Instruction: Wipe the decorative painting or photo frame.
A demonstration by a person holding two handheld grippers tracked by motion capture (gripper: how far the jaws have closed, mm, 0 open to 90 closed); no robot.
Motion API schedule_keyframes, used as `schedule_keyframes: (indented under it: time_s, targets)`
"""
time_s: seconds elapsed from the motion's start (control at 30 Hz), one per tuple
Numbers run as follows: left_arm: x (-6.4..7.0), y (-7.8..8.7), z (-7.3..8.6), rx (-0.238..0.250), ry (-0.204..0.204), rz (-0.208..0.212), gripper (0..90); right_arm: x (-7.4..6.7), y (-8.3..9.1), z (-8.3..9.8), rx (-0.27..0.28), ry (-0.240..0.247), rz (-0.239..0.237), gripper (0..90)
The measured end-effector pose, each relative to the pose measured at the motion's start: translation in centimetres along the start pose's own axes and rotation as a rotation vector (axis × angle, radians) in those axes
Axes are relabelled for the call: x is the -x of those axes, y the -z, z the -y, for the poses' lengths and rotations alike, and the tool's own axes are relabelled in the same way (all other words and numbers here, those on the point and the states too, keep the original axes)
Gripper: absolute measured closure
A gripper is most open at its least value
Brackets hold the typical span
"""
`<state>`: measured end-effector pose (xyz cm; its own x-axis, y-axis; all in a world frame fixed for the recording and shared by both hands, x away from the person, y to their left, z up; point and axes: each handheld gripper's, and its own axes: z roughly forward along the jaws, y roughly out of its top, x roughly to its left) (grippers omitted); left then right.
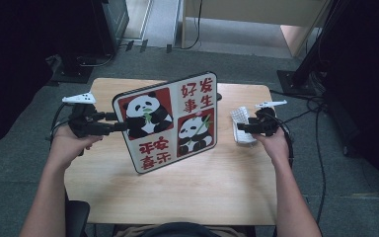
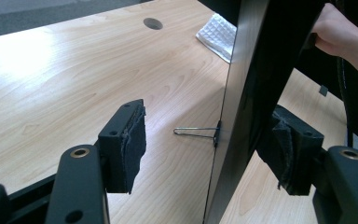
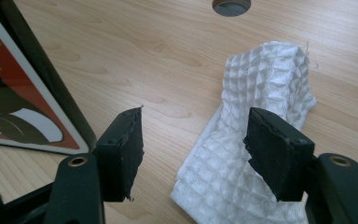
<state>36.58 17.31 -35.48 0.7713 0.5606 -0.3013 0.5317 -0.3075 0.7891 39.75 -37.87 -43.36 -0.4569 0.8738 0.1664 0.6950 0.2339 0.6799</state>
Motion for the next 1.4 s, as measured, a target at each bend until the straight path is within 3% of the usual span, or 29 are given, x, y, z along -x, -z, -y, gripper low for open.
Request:
schedule_keyframes:
  time_s: [0.57,1.0,1.4]
  targets:
    - [-1.0,-0.3,0.7,0.008,0.044,-0.029,34.5,-0.1,-0.1,0.0,0.034,0.008,0.000,38.9]
    - [-1.8,-0.7,1.3,-0.004,0.065,-0.066,34.3,-0.6,-0.9,0.0,-0.004,0.024,-0.020,38.9]
    - [-1.9,-0.9,1.5,-0.006,0.069,-0.069,34.2,-0.6,-0.8,-0.1,0.010,0.032,-0.014,39.5]
